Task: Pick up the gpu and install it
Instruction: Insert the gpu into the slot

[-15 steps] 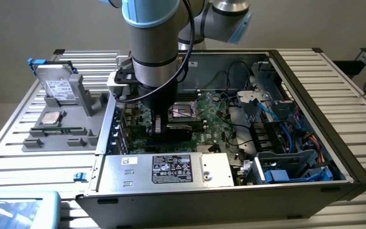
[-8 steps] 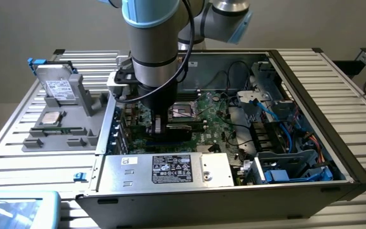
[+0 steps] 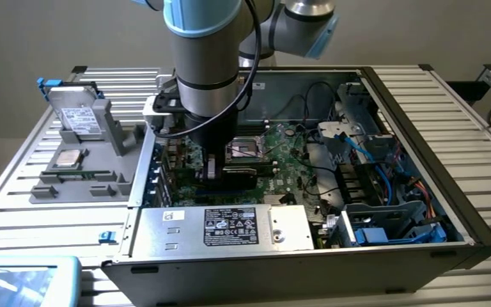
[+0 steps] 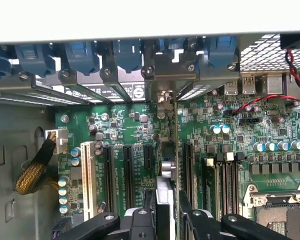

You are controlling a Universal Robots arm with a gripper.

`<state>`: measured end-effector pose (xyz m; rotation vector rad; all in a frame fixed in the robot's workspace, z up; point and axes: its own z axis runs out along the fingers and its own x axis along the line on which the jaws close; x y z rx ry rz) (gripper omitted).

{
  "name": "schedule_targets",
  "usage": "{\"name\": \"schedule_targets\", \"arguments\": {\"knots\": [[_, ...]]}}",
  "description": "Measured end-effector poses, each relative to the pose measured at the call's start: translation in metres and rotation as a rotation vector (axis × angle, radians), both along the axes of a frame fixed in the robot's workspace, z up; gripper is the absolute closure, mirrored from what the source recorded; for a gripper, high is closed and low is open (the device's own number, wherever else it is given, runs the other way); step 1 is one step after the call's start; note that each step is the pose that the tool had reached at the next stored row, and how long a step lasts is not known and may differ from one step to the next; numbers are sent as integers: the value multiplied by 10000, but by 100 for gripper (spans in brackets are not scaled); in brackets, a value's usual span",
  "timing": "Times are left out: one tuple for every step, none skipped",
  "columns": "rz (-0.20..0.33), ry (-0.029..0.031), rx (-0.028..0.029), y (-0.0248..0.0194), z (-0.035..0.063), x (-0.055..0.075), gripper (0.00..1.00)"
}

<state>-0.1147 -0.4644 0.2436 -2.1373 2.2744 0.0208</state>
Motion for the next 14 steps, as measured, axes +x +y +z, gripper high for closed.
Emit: {"name": "schedule_targets", "arguments": {"knots": [[0, 0, 0, 0, 0, 0, 71], [-1, 1, -2, 0, 0, 0, 71], [0, 0, -2, 0, 0, 0, 71], [0, -1, -3, 1, 0, 0, 71], [1, -1, -3, 1, 0, 0, 71], [0, -2, -2, 1, 0, 0, 71], [0, -2, -2, 1, 0, 0, 71], [0, -3, -1, 1, -1, 0, 71], [0, -3, -2, 1, -1, 0, 71], [0, -3, -19, 3, -1, 0, 71], [-1, -3, -61, 4, -1, 0, 71], [-1, -2, -108, 7, 0, -1, 71], [0, -3, -150, 13, -1, 0, 71], [0, -3, -199, 22, -1, -1, 71]]}}
